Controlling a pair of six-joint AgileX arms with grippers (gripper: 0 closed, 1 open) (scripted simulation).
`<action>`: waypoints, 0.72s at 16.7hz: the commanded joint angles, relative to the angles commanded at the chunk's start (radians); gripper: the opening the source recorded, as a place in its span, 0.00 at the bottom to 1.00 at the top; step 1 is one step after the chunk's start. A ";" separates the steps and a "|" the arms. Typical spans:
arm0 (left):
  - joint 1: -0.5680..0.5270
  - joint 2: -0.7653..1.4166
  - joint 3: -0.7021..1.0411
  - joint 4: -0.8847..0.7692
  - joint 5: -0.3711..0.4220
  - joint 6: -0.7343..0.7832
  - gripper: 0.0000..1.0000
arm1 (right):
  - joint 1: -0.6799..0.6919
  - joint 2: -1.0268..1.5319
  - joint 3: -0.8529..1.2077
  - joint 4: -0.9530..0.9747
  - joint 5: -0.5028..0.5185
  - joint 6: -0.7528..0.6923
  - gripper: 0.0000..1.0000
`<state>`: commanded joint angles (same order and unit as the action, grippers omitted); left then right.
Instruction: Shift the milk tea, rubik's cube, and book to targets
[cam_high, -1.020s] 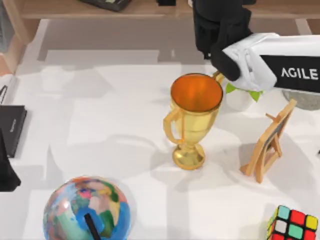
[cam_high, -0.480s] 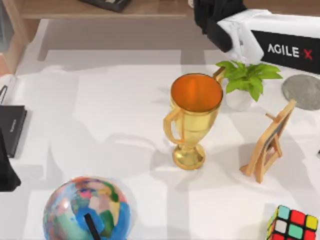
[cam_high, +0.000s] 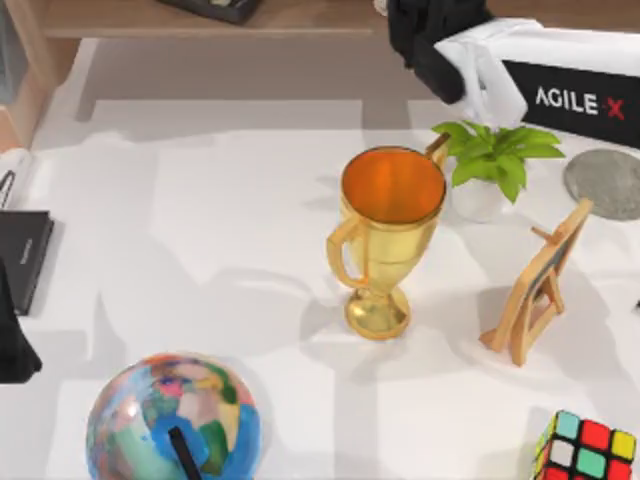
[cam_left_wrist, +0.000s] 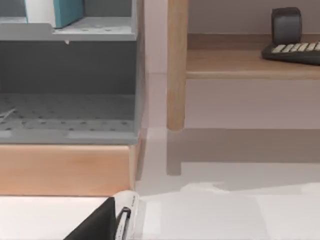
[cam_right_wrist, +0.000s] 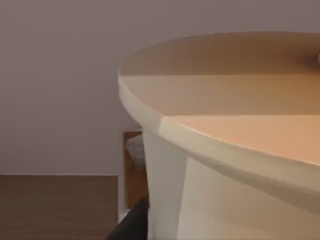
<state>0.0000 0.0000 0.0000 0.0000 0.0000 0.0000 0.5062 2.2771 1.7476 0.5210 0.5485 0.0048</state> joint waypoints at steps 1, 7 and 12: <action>0.000 0.000 0.000 0.000 0.000 0.000 1.00 | 0.000 0.000 0.000 0.000 0.000 0.000 0.55; 0.000 0.000 0.000 0.000 0.000 0.000 1.00 | 0.000 0.000 0.000 0.000 0.000 0.000 0.10; 0.000 0.000 0.000 0.000 0.000 0.000 1.00 | 0.000 0.000 0.000 0.000 0.000 0.000 0.00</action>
<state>0.0000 0.0000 0.0000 0.0000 0.0000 0.0000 0.5062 2.2771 1.7476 0.5210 0.5485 0.0048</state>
